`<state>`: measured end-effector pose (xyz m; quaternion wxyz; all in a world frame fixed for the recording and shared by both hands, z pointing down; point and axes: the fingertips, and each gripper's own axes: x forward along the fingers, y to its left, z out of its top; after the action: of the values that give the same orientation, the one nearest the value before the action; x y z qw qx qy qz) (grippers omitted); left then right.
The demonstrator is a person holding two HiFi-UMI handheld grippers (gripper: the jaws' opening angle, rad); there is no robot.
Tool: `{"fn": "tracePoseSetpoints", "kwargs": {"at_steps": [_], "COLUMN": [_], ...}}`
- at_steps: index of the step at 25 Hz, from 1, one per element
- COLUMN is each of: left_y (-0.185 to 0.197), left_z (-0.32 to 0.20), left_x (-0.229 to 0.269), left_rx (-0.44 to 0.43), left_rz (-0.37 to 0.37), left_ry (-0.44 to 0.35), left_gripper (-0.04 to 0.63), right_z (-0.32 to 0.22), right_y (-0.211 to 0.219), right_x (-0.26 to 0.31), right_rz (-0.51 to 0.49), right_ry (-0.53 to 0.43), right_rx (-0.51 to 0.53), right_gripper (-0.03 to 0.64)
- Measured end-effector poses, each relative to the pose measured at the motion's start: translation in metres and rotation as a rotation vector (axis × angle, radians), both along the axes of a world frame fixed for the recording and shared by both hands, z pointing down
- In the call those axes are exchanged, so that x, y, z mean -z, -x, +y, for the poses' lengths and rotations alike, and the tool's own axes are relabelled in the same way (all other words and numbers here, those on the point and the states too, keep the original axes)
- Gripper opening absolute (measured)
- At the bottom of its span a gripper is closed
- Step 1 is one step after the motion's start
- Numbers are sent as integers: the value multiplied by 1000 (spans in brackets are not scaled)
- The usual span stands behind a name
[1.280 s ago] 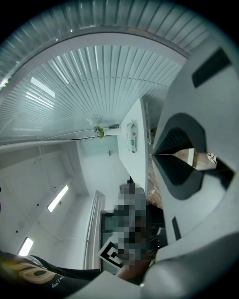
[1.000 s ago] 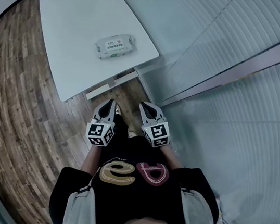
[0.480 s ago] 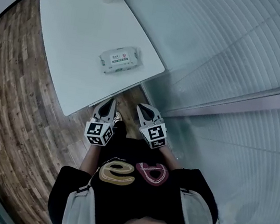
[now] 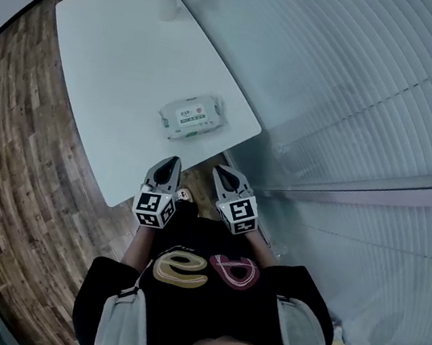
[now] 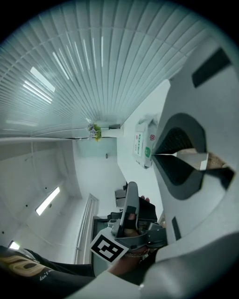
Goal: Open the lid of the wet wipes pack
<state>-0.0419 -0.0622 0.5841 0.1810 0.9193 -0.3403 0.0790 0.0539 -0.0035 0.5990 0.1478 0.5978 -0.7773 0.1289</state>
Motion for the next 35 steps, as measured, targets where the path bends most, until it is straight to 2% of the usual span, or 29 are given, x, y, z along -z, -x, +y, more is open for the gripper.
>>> {"fn": "tracePoseSetpoints", "kwargs": {"at_steps": [10, 18, 25, 35], "left_y": [2, 12, 16, 8], "left_z": [-41, -59, -69, -83], "left_x": [-2, -1, 3, 6], "left_rx": [-74, -54, -23, 52], "left_rz": [-9, -1, -7, -19], "left_ry": [-5, 8, -6, 21], "left_gripper": [19, 20, 19, 20], "right_z": [-41, -62, -77, -106], "right_y": [15, 35, 28, 7], "right_x": [1, 6, 10, 20], "right_rz": [18, 41, 56, 60], "right_ry": [-3, -7, -11, 9], "right_rx": [-28, 25, 53, 117], "right_gripper": [14, 14, 15, 15]}}
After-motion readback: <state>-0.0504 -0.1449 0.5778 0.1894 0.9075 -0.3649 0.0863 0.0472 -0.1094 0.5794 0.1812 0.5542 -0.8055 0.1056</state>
